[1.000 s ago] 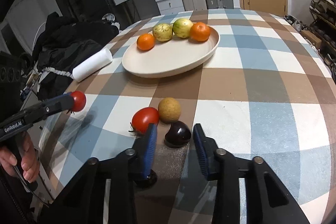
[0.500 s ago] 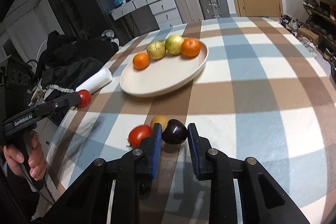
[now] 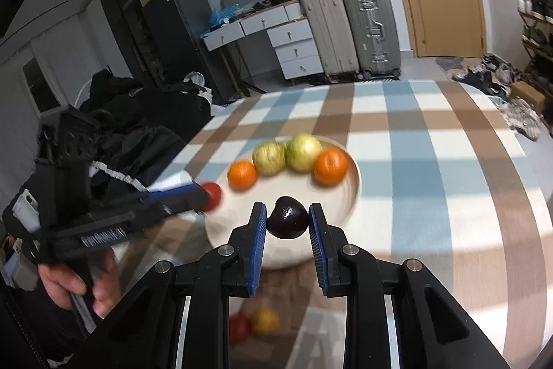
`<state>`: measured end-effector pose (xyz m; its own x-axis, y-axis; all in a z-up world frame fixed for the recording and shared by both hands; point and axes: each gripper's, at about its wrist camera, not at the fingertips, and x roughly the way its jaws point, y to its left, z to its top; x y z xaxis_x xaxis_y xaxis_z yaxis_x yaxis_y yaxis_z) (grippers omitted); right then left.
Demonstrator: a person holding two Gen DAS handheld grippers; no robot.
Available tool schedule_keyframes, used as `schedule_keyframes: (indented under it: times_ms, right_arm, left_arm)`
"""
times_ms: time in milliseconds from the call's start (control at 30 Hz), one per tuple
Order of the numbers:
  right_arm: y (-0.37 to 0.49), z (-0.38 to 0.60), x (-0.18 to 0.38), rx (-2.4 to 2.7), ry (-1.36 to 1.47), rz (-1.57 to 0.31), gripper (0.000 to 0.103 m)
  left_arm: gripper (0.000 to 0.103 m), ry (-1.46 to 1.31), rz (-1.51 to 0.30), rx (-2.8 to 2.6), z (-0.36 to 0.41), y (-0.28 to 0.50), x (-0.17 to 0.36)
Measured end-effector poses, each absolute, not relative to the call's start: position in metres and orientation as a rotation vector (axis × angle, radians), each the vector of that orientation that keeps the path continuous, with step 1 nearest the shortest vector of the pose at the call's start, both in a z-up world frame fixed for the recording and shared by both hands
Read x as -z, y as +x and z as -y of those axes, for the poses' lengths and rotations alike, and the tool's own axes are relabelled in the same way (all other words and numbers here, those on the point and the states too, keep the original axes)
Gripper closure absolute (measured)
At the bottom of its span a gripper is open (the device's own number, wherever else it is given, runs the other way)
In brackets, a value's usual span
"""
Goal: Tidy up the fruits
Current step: 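Carry the tomato and plum onto the white plate and open both tools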
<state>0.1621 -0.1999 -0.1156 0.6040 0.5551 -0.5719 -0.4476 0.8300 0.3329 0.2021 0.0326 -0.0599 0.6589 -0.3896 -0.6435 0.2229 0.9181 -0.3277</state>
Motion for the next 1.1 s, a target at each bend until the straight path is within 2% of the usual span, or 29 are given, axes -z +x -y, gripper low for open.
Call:
schedule_keyframes:
  times_ms: [433, 1100]
  right_arm:
    - [0.252, 0.163, 0.137, -0.644, 0.130, -0.811, 0.078]
    - [0.271, 0.152, 0.152, -0.572, 0.071, -0.853, 0.077]
  left_arm:
    - [0.079, -0.214, -0.827, 0.346, -0.015, 0.284, 0.092]
    - [0.079, -0.201, -0.864, 0.325, -0.013, 0.315, 0.115]
